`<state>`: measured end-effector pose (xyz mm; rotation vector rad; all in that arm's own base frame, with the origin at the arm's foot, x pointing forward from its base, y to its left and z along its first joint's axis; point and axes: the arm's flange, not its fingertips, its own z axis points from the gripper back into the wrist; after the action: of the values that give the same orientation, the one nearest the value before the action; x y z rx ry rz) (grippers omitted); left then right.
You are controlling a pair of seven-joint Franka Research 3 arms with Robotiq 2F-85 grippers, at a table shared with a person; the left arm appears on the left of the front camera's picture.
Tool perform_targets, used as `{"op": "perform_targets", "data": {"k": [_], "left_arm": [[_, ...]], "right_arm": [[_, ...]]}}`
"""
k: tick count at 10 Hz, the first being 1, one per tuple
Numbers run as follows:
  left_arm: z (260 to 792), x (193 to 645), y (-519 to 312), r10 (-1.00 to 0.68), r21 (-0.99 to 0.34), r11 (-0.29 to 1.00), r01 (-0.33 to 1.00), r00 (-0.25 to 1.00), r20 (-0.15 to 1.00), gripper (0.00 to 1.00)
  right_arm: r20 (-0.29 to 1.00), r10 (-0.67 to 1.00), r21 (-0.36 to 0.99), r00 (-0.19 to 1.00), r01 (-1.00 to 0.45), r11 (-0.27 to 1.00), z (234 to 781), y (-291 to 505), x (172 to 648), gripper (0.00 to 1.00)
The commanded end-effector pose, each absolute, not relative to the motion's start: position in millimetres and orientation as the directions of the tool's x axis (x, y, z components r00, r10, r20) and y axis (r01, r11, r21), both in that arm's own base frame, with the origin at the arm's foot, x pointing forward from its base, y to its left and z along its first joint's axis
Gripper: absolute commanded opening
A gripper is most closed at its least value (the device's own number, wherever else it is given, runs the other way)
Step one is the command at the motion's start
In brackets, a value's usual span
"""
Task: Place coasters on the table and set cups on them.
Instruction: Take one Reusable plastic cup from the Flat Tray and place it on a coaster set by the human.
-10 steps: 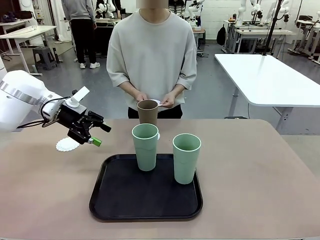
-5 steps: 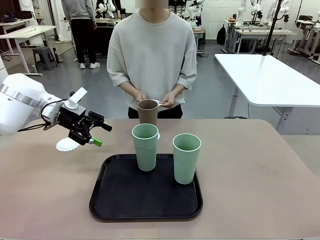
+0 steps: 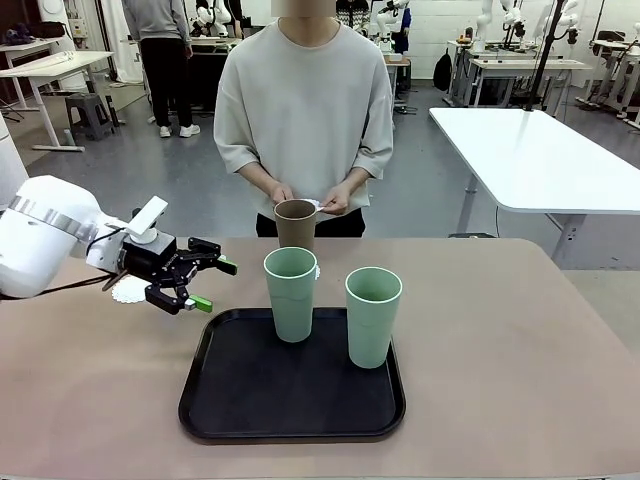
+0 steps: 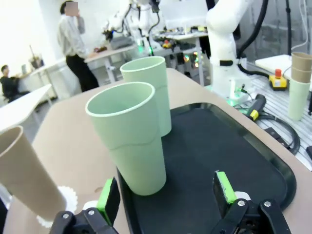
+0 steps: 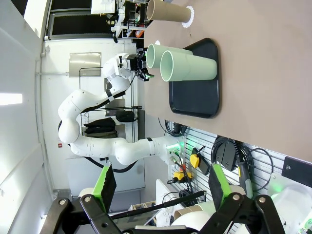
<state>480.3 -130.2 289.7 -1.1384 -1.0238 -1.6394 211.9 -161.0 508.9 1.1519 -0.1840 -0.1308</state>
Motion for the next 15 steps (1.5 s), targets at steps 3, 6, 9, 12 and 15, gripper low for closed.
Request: {"op": "perform_targets", "data": {"k": [3,6,9,12,15], "left_arm": [[268,483,-143,-0.095,0.169,-0.133,0.977,-0.183,0.979,1.00],[261,483,-159,-0.114,0.117,-0.157,0.981,-0.136,0.984,1.00],[265,482,-171,-0.178,0.044,-0.152,0.987,-0.072,0.981,1.00],[266,489,-184,-0.199,0.036,-0.143,0.989,-0.064,0.978,1.00],[268,496,-190,-0.195,0.040,-0.133,0.990,-0.066,0.979,1.00]], "right_arm": [[0.084,-0.199,0.922,0.976,-0.001,0.387,510,-161,212,1.00],[0.084,-0.199,0.922,0.976,-0.001,0.387,510,-161,212,1.00],[0.084,-0.199,0.922,0.976,-0.001,0.387,510,-161,212,1.00],[0.084,-0.199,0.922,0.976,-0.001,0.387,510,-161,212,1.00],[0.084,-0.199,0.922,0.976,-0.001,0.387,510,-161,212,1.00]]}}
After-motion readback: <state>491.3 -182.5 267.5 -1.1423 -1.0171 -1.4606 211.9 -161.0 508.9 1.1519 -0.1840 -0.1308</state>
